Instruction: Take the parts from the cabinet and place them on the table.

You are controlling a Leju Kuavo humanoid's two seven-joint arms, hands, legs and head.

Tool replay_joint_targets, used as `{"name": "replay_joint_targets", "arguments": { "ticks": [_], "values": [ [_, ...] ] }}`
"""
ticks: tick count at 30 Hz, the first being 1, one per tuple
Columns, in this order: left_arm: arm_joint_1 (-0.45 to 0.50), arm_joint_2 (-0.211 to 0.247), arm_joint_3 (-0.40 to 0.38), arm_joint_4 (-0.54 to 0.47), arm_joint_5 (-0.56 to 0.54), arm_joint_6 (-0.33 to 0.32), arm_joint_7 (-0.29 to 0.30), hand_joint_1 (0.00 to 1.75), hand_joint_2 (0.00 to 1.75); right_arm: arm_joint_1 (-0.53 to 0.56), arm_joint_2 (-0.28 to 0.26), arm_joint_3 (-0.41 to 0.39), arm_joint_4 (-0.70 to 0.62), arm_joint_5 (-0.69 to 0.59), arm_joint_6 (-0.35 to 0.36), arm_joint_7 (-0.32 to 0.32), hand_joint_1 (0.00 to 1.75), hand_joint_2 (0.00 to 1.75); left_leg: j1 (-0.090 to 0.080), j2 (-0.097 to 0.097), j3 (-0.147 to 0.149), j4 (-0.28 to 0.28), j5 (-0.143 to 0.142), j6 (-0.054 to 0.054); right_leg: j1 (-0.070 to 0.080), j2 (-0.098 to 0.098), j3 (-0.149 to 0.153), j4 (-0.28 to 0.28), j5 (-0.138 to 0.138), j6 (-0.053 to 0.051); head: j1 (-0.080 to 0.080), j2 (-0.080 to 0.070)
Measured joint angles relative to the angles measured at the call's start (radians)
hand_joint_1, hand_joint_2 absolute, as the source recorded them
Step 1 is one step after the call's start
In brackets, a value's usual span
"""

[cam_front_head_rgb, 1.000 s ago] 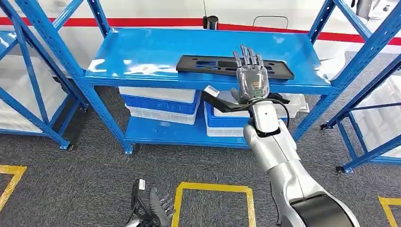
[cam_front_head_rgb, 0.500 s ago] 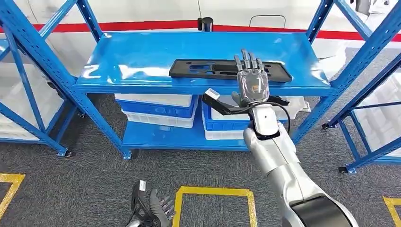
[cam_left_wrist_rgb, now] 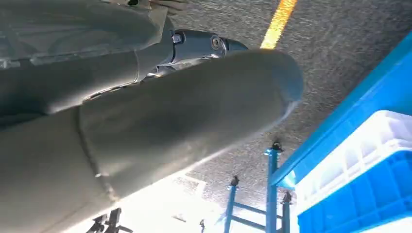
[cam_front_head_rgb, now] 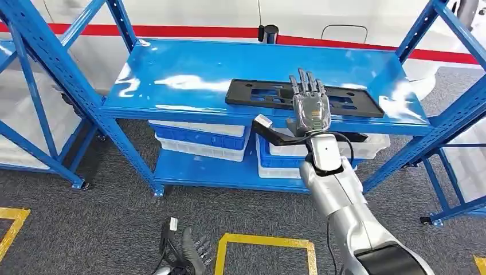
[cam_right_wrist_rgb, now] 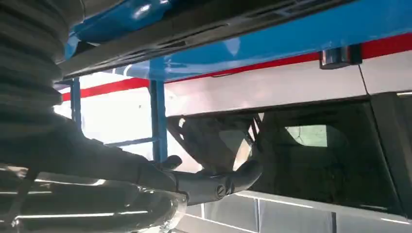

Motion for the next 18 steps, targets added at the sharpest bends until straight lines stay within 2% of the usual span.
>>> {"name": "replay_joint_targets", "arguments": {
  "ticks": [1, 2, 5, 6, 7, 8, 9, 10, 11, 12, 13, 15, 16, 17, 18],
  "values": [
    [0.000, 0.000, 0.000, 0.001, 0.000, 0.000, 0.000, 0.00, 0.00, 0.002, -0.003, 0.000, 0.001, 0.000, 0.000, 0.000, 0.00, 1.75, -0.002, -0.001, 0.002, 0.001, -0.007, -0.004, 0.003, -0.001, 0.009, -0.055, 0.038, -0.011, 0.001, 0.000],
    [0.000, 0.000, -0.001, 0.003, 0.000, 0.000, 0.000, 0.00, 0.00, 0.003, -0.003, 0.001, 0.002, 0.000, 0.000, 0.000, 0.00, 1.75, -0.008, -0.003, 0.003, 0.005, -0.014, -0.010, 0.008, -0.002, 0.025, -0.065, 0.036, -0.019, -0.002, 0.000],
    [-0.002, -0.001, -0.001, 0.003, 0.000, 0.000, 0.000, 0.00, 0.00, -0.004, -0.001, 0.001, 0.001, 0.000, 0.000, -0.001, 0.00, 1.75, -0.005, -0.002, 0.006, 0.004, -0.024, -0.023, 0.006, 0.000, 0.024, -0.063, 0.025, -0.039, -0.002, 0.000],
    [-0.004, 0.000, -0.001, 0.003, 0.000, 0.000, 0.000, 0.00, 0.00, -0.008, 0.001, 0.001, -0.001, 0.000, 0.000, -0.001, 0.00, 1.75, -0.004, 0.001, -0.003, 0.010, -0.037, -0.030, -0.012, 0.001, 0.036, -0.072, 0.025, -0.050, -0.002, 0.000],
    [-0.005, -0.001, -0.001, 0.003, 0.000, 0.001, -0.002, 0.00, 0.00, -0.010, 0.002, 0.000, -0.003, 0.000, -0.001, -0.001, 0.00, 1.75, -0.004, 0.011, -0.011, 0.039, -0.051, -0.042, -0.009, 0.003, 0.045, -0.076, 0.019, -0.059, -0.004, 0.000],
    [-0.005, -0.001, -0.001, 0.004, 0.000, 0.001, -0.002, 0.00, 0.00, -0.009, 0.002, 0.001, -0.002, 0.000, -0.001, -0.002, 0.00, 1.75, 0.002, 0.016, -0.032, 0.094, -0.078, -0.051, -0.011, 0.002, 0.055, -0.076, 0.013, -0.068, -0.009, 0.000],
    [-0.004, -0.001, -0.001, 0.005, 0.000, 0.006, -0.002, 0.00, 0.00, -0.004, 0.003, 0.001, 0.001, 0.000, -0.001, -0.003, 0.00, 1.75, 0.010, 0.022, -0.073, 0.181, -0.115, -0.061, -0.011, 0.002, 0.067, -0.076, 0.005, -0.078, -0.007, 0.000],
    [-0.003, -0.001, -0.001, 0.007, 0.002, 0.010, -0.002, 0.00, 0.00, 0.002, 0.002, 0.001, 0.004, 0.000, -0.001, -0.003, 0.00, 1.75, 0.017, 0.025, -0.115, 0.257, -0.133, -0.069, -0.011, 0.002, 0.077, -0.075, -0.003, -0.076, -0.008, 0.000],
    [-0.002, -0.001, -0.001, 0.009, 0.003, 0.010, -0.002, 0.00, 0.00, 0.007, 0.002, 0.001, 0.008, 0.000, -0.001, -0.004, 0.00, 1.75, 0.024, 0.027, -0.155, 0.314, -0.138, -0.073, -0.013, 0.002, 0.088, -0.075, -0.011, -0.075, -0.008, 0.000],
    [-0.001, -0.001, 0.000, 0.010, 0.004, 0.013, -0.002, 0.00, 0.00, 0.010, 0.003, 0.001, 0.009, 0.000, -0.002, -0.005, 0.00, 1.75, 0.029, 0.027, -0.176, 0.321, -0.115, -0.076, -0.015, 0.003, 0.100, -0.074, -0.019, -0.072, -0.007, 0.000],
    [-0.002, -0.001, 0.000, 0.010, 0.007, 0.017, -0.002, 0.00, 0.00, 0.008, 0.005, 0.001, 0.010, 0.000, -0.003, -0.005, 0.00, 1.75, 0.033, 0.027, -0.174, 0.284, -0.064, -0.078, -0.018, 0.005, 0.113, -0.074, -0.029, -0.068, -0.007, 0.000],
    [-0.003, -0.001, 0.000, 0.010, 0.009, 0.025, -0.001, 0.00, 0.00, -0.002, 0.012, 0.001, 0.012, 0.000, -0.006, -0.006, 0.00, 1.75, 0.037, 0.029, -0.127, 0.113, 0.076, -0.077, -0.023, 0.010, 0.143, -0.074, -0.052, -0.058, -0.007, 0.000],
    [-0.003, 0.000, 0.000, 0.011, 0.009, 0.030, -0.001, 0.00, 0.00, -0.005, 0.016, 0.001, 0.015, 0.000, -0.010, -0.006, 0.00, 1.75, 0.036, 0.029, -0.108, 0.065, 0.095, -0.074, -0.024, 0.010, 0.157, -0.075, -0.064, -0.050, -0.005, 0.000],
    [-0.003, -0.001, 0.000, 0.013, 0.009, 0.031, 0.000, 0.00, 0.00, -0.012, 0.016, 0.002, 0.018, 0.000, -0.017, -0.005, 0.00, 1.75, 0.025, 0.027, -0.093, 0.071, 0.089, -0.071, -0.009, 0.012, 0.153, -0.078, -0.067, -0.043, -0.009, 0.000],
    [-0.004, -0.001, 0.000, 0.013, 0.010, 0.032, 0.000, 0.00, 0.00, -0.014, 0.019, 0.002, 0.020, 0.000, -0.018, -0.005, 0.00, 1.75, 0.024, 0.026, -0.088, 0.062, 0.085, -0.065, -0.008, 0.011, 0.158, -0.078, -0.070, -0.038, -0.007, 0.000]
  ]
}}
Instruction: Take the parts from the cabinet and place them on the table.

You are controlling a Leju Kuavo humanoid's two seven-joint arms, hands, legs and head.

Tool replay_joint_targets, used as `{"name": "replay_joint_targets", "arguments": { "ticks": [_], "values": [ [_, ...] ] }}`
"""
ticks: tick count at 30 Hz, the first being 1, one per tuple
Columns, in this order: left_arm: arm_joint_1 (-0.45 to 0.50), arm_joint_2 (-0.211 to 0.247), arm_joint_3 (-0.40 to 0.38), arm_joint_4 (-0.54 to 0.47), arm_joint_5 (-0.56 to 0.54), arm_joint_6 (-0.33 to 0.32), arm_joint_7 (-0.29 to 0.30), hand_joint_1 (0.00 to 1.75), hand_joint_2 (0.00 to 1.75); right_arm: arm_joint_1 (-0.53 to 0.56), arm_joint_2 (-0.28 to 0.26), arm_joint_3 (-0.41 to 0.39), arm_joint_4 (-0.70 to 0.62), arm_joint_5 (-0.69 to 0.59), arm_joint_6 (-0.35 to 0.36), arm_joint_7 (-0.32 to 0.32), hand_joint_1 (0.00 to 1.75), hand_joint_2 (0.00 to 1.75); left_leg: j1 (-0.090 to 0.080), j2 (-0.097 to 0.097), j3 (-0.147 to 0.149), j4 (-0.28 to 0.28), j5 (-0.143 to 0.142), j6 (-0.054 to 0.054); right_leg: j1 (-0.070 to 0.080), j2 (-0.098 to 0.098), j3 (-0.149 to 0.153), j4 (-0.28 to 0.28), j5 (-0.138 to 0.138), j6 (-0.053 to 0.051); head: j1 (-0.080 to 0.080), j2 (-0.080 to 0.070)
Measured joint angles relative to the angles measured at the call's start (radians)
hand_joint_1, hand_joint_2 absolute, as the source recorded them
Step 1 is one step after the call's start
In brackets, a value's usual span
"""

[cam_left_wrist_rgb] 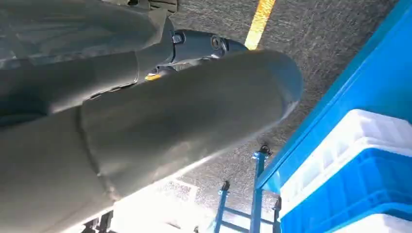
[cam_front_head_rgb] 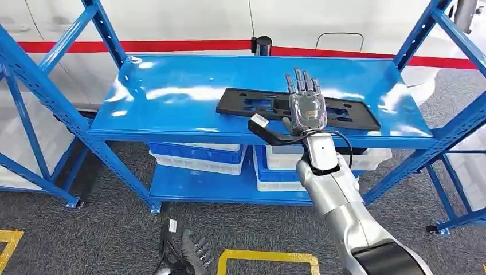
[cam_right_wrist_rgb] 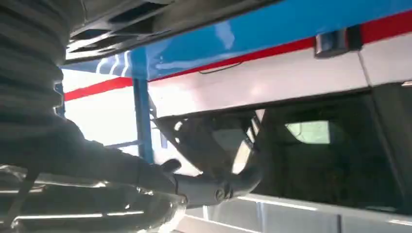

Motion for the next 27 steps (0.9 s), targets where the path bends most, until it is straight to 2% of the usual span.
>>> {"name": "replay_joint_targets", "arguments": {
  "ticks": [1, 2, 3, 4, 5, 6, 7, 8, 9, 10, 11, 12, 13, 14, 15, 16, 21, 24, 27],
  "values": [
    [-0.001, 0.000, 0.000, 0.000, 0.002, 0.007, 0.002, 0.00, 0.00, -0.004, 0.002, 0.000, 0.001, 0.000, -0.002, 0.000, 0.00, 1.75, -0.011, -0.001, 0.001, 0.000, -0.017, 0.012, -0.002, -0.001, -0.001, -0.004, -0.005, 0.008, -0.001, 0.000],
    [-0.004, -0.001, 0.001, 0.000, 0.003, 0.008, 0.002, 0.00, 0.00, -0.007, 0.002, 0.000, 0.001, 0.000, -0.003, -0.001, 0.00, 1.75, -0.011, -0.001, 0.001, -0.002, -0.025, 0.022, -0.003, -0.005, 0.000, -0.006, -0.008, 0.014, -0.002, 0.000],
    [-0.010, -0.002, 0.001, -0.002, 0.003, 0.009, 0.003, 0.00, 0.00, -0.013, 0.003, 0.000, 0.000, 0.000, -0.004, -0.001, 0.00, 1.75, -0.009, -0.002, 0.019, -0.032, -0.039, 0.033, 0.000, -0.007, 0.003, -0.007, -0.016, 0.023, -0.003, 0.000],
    [-0.014, -0.003, 0.001, -0.002, 0.003, 0.010, 0.004, 0.00, 0.00, -0.014, 0.002, 0.000, 0.000, 0.000, -0.005, -0.002, 0.00, 1.75, -0.005, -0.005, 0.033, -0.048, -0.048, 0.042, -0.005, -0.011, -0.010, 0.011, -0.032, 0.020, 0.002, 0.000],
    [-0.016, -0.003, 0.001, -0.002, 0.003, 0.011, 0.005, 0.00, 0.00, -0.015, 0.001, 0.000, 0.001, 0.000, -0.006, -0.003, 0.00, 1.75, -0.004, -0.006, 0.040, -0.059, -0.049, 0.046, -0.003, -0.010, -0.034, 0.067, -0.058, 0.014, 0.005, 0.000],
    [-0.015, -0.004, 0.001, -0.002, 0.003, 0.012, 0.006, 0.00, 0.00, -0.010, 0.000, 0.000, 0.005, 0.000, -0.010, -0.006, 0.00, 1.75, -0.004, -0.007, 0.047, -0.063, -0.051, 0.050, -0.003, -0.010, -0.072, 0.149, -0.090, 0.007, 0.006, 0.000],
    [-0.013, -0.004, 0.001, 0.001, 0.004, 0.016, 0.009, 0.00, 0.00, 0.003, 0.000, 0.000, 0.011, 0.000, -0.015, -0.009, 0.00, 1.75, -0.005, -0.007, 0.054, -0.063, -0.056, 0.055, -0.002, -0.010, -0.118, 0.238, -0.120, 0.005, 0.007, 0.000],
    [-0.011, -0.004, 0.001, 0.002, 0.004, 0.017, 0.010, 0.00, 0.00, 0.018, -0.002, 0.000, 0.014, -0.002, -0.016, -0.012, 0.00, 1.75, -0.006, -0.009, 0.059, -0.062, -0.061, 0.057, -0.001, -0.009, -0.156, 0.298, -0.131, 0.009, 0.007, 0.000],
    [-0.010, -0.004, 0.001, 0.004, 0.005, 0.017, 0.012, 0.00, 0.00, 0.031, -0.005, 0.000, 0.017, -0.004, -0.017, -0.016, 0.00, 1.75, -0.007, -0.015, 0.064, -0.062, -0.065, 0.057, 0.001, -0.009, -0.177, 0.318, -0.120, 0.016, 0.006, 0.000],
    [-0.011, -0.004, 0.001, 0.005, 0.006, 0.017, 0.014, 0.00, 0.00, 0.040, -0.006, 0.000, 0.018, -0.005, -0.018, -0.019, 0.00, 1.75, -0.009, -0.019, 0.069, -0.062, -0.068, 0.057, 0.001, -0.009, -0.179, 0.292, -0.087, 0.027, 0.007, 0.000],
    [-0.011, -0.004, 0.001, 0.005, 0.006, 0.017, 0.014, 0.00, 0.00, 0.044, -0.009, 0.000, 0.018, -0.007, -0.018, -0.019, 0.00, 1.75, -0.010, -0.021, 0.074, -0.061, -0.071, 0.056, 0.001, -0.010, -0.166, 0.228, -0.036, 0.038, 0.007, 0.000],
    [-0.012, -0.004, 0.001, 0.005, 0.006, 0.017, 0.014, 0.00, 0.00, 0.043, -0.010, 0.000, 0.018, -0.008, -0.022, -0.020, 0.00, 1.75, -0.011, -0.023, 0.079, -0.061, -0.074, 0.053, 0.001, -0.010, -0.140, 0.127, 0.030, 0.048, 0.008, 0.000],
    [-0.012, -0.005, 0.001, 0.005, 0.006, 0.017, 0.014, 0.00, 0.00, 0.043, -0.013, 0.000, 0.018, -0.009, -0.026, -0.020, 0.00, 1.75, -0.011, -0.023, 0.082, -0.061, -0.077, 0.049, 0.001, -0.012, -0.121, 0.037, 0.081, 0.050, 0.008, 0.000],
    [-0.013, -0.006, 0.001, 0.006, 0.006, 0.017, 0.015, 0.00, 0.00, 0.045, -0.015, 0.000, 0.019, -0.010, -0.029, -0.021, 0.00, 1.75, -0.019, -0.023, 0.080, -0.058, -0.080, 0.044, 0.008, -0.014, -0.105, 0.024, 0.080, 0.039, 0.007, 0.000],
    [-0.014, -0.006, 0.000, 0.006, 0.006, 0.018, 0.016, 0.00, 0.00, 0.045, -0.013, 0.001, 0.018, -0.010, -0.032, -0.022, 0.00, 1.75, -0.018, -0.023, 0.073, -0.052, -0.081, 0.044, 0.006, -0.010, -0.103, 0.009, 0.081, 0.032, 0.008, 0.000],
    [-0.014, -0.007, 0.000, 0.006, 0.007, 0.018, 0.016, 0.00, 0.00, 0.045, -0.010, 0.001, 0.017, -0.010, -0.034, -0.023, 0.00, 1.75, -0.019, -0.022, 0.071, -0.047, -0.079, 0.049, 0.004, -0.009, -0.106, 0.011, 0.084, 0.028, 0.005, 0.000],
    [-0.019, -0.007, 0.000, 0.006, 0.007, 0.018, 0.016, 0.00, 0.00, 0.039, -0.013, 0.000, 0.016, -0.016, -0.035, -0.024, 0.00, 1.75, -0.016, -0.015, 0.076, -0.056, -0.079, 0.049, 0.011, -0.001, -0.106, 0.011, 0.082, 0.022, 0.006, 0.000],
    [-0.020, -0.008, 0.000, 0.006, 0.007, 0.018, 0.016, 0.00, 0.00, 0.042, -0.015, 0.000, 0.008, -0.025, -0.039, -0.030, 0.00, 1.75, -0.016, -0.015, 0.078, -0.059, -0.077, 0.046, 0.012, -0.001, -0.105, 0.012, 0.083, 0.007, 0.005, 0.000],
    [-0.020, -0.008, 0.000, 0.005, 0.007, 0.019, 0.016, 0.00, 0.00, 0.051, -0.022, -0.003, -0.012, -0.035, -0.043, -0.035, 0.00, 1.75, -0.015, -0.014, 0.078, -0.059, -0.077, 0.045, 0.014, -0.001, -0.105, 0.012, 0.084, 0.005, 0.006, 0.000]
  ]
}}
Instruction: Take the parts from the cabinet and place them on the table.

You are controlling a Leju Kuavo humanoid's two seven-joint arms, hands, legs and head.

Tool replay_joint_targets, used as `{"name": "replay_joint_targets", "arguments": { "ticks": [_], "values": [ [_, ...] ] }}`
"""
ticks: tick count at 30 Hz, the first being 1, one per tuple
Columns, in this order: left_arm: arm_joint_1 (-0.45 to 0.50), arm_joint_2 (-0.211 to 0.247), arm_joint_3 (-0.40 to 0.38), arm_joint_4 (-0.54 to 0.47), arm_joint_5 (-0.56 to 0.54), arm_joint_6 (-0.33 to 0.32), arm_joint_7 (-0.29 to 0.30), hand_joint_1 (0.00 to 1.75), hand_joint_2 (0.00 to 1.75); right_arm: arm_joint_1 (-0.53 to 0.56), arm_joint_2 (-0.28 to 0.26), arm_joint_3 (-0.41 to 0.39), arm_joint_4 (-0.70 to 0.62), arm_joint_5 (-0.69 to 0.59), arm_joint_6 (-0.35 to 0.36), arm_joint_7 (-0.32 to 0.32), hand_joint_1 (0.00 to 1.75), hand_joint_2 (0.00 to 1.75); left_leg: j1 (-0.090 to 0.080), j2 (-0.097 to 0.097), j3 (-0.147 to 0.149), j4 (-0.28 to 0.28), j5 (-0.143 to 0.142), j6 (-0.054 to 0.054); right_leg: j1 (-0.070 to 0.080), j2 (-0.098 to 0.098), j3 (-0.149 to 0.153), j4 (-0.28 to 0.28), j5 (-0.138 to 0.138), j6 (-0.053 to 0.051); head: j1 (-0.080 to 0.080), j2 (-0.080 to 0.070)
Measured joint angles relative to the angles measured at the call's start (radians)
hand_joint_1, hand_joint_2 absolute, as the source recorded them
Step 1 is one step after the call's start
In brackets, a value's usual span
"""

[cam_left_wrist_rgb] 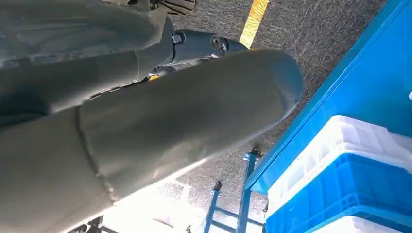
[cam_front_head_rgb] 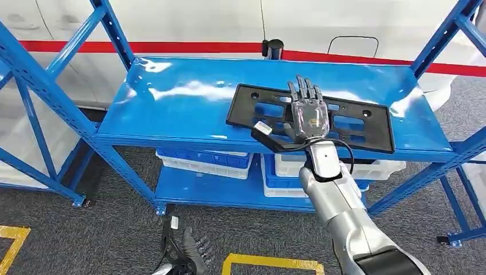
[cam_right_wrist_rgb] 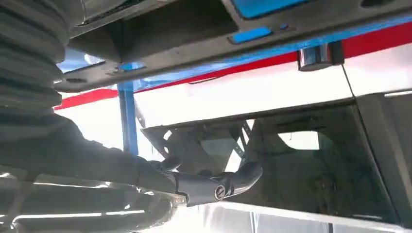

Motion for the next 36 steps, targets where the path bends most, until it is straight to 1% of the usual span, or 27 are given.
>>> {"name": "replay_joint_targets", "arguments": {
  "ticks": [3, 5, 8, 13, 18, 23, 28, 36],
  "values": [
    [0.000, 0.000, 0.000, 0.000, 0.000, 0.001, 0.000, 0.00, 0.00, 0.011, -0.007, -0.009, -0.025, -0.018, -0.010, -0.009, 0.00, 1.75, 0.000, 0.000, 0.000, 0.000, 0.001, -0.001, 0.000, 0.000, 0.000, 0.000, 0.000, 0.000, 0.000, 0.000],
    [0.000, 0.000, 0.000, 0.000, 0.000, 0.002, 0.000, 0.00, 0.00, 0.018, -0.012, -0.018, -0.052, -0.048, -0.024, -0.027, 0.00, 1.75, -0.001, 0.000, 0.000, 0.000, 0.001, -0.002, 0.000, 0.000, 0.000, 0.001, 0.000, 0.000, 0.000, 0.000],
    [0.000, -0.001, 0.000, 0.000, 0.000, 0.008, 0.000, 0.00, 0.00, 0.029, -0.017, -0.024, -0.114, -0.084, -0.034, -0.049, 0.00, 1.75, -0.002, 0.000, 0.000, 0.000, 0.001, -0.002, -0.001, 0.000, 0.000, 0.000, 0.000, 0.000, 0.000, 0.000],
    [0.000, -0.001, 0.000, 0.000, 0.000, 0.013, -0.002, 0.00, 0.00, 0.043, -0.021, -0.027, -0.198, -0.108, -0.043, -0.064, 0.00, 1.75, -0.006, -0.001, 0.000, 0.001, 0.001, -0.001, -0.001, 0.000, 0.000, 0.000, 0.000, 0.000, 0.000, 0.000],
    [0.000, -0.009, 0.004, 0.000, 0.003, 0.039, -0.024, 0.00, 0.00, 0.089, -0.023, -0.027, -0.327, -0.159, -0.051, -0.099, 0.00, 1.75, -0.008, -0.001, 0.000, 0.001, 0.001, -0.001, -0.003, 0.000, 0.000, 0.000, 0.000, 0.000, 0.000, 0.000],
    [-0.002, -0.018, 0.006, -0.002, 0.003, 0.052, -0.030, 0.00, 0.00, 0.141, -0.029, -0.010, -0.425, -0.183, -0.047, -0.111, 0.00, 1.75, -0.009, -0.001, 0.000, 0.001, 0.001, -0.001, -0.004, 0.000, 0.000, 0.000, 0.000, 0.000, 0.000, 0.000],
    [-0.004, -0.018, 0.009, -0.005, 0.002, 0.052, -0.031, 0.00, 0.00, 0.176, -0.048, 0.016, -0.454, -0.209, -0.048, -0.120, 0.00, 1.75, -0.009, -0.001, 0.000, 0.001, 0.001, -0.001, -0.004, -0.001, 0.000, 0.000, 0.000, 0.000, 0.000, 0.000],
    [-0.004, -0.018, 0.010, -0.007, -0.007, 0.053, -0.031, 0.00, 0.00, 0.217, -0.074, 0.048, -0.456, -0.237, -0.061, -0.127, 0.00, 1.75, -0.009, -0.001, 0.000, 0.001, 0.001, -0.001, -0.004, -0.001, 0.000, 0.000, 0.000, 0.000, 0.000, 0.000]
  ]
}}
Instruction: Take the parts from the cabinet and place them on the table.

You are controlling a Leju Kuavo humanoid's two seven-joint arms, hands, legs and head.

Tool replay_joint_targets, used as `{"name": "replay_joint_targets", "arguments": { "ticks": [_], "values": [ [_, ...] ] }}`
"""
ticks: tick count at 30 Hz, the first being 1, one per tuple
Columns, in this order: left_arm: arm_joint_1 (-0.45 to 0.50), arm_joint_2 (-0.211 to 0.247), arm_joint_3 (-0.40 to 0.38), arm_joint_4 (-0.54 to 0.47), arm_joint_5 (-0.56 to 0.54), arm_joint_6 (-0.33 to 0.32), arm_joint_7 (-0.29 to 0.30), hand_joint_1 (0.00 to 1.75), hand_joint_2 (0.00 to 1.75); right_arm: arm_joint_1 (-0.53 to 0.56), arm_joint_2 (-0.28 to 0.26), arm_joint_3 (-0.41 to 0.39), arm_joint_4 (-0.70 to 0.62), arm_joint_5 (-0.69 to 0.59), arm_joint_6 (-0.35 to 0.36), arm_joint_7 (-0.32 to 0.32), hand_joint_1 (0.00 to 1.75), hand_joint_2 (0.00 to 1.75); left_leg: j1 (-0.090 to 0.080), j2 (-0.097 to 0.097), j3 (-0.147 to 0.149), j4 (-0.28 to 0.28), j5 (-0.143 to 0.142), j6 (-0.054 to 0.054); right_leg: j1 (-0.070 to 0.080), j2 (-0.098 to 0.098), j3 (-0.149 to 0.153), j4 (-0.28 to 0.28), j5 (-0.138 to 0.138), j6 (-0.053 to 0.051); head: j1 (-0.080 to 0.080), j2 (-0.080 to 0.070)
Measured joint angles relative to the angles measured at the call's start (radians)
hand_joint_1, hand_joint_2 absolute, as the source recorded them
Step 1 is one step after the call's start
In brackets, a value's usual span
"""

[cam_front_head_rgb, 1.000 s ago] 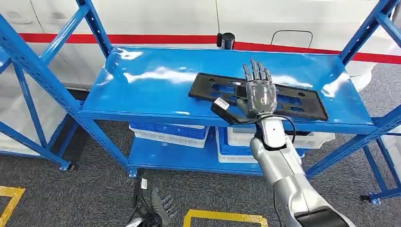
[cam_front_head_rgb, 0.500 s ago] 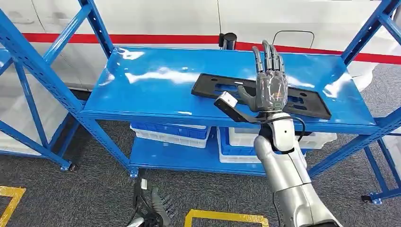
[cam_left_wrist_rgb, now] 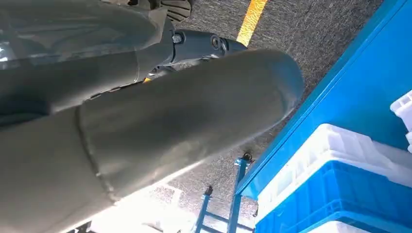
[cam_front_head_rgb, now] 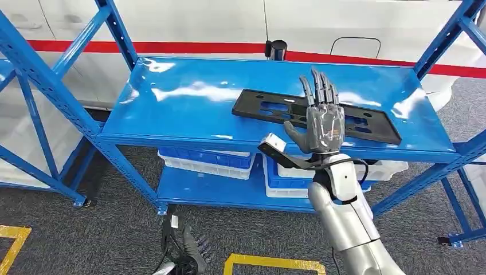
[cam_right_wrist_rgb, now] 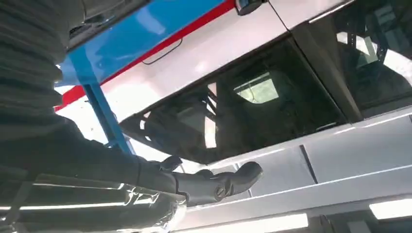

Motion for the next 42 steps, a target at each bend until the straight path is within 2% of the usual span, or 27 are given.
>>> {"name": "replay_joint_targets", "arguments": {
  "ticks": [12, 24, 30, 42],
  "values": [
    [-0.001, 0.000, 0.000, -0.002, -0.003, 0.002, 0.002, 0.00, 0.00, 0.010, -0.020, 0.038, 0.021, -0.018, -0.008, 0.000, 0.00, 1.75, 0.000, 0.000, 0.000, 0.000, 0.000, 0.000, 0.000, 0.000, 0.000, 0.000, 0.000, 0.000, 0.000, 0.000],
    [0.000, -0.015, 0.002, -0.002, 0.001, 0.010, 0.007, 0.00, 0.00, -0.040, -0.005, 0.101, 0.199, -0.022, -0.027, 0.011, 0.00, 1.75, 0.000, -0.001, 0.000, 0.000, 0.000, 0.000, 0.000, 0.000, 0.001, 0.000, 0.000, 0.000, 0.000, 0.000],
    [0.003, -0.017, 0.005, -0.006, 0.002, 0.011, 0.010, 0.00, 0.00, -0.070, 0.004, 0.114, 0.261, -0.012, -0.027, 0.034, 0.00, 1.75, 0.000, -0.001, 0.000, 0.000, 0.000, 0.000, 0.000, 0.000, 0.001, 0.000, 0.000, 0.000, 0.000, 0.000],
    [0.002, -0.025, 0.004, -0.008, 0.013, 0.013, 0.016, 0.00, 0.00, -0.200, 0.037, 0.128, 0.422, 0.057, -0.024, 0.126, 0.00, 1.75, 0.000, 0.000, 0.000, 0.000, 0.000, 0.000, 0.000, 0.000, 0.001, 0.000, 0.000, 0.000, 0.000, 0.000]
  ]
}}
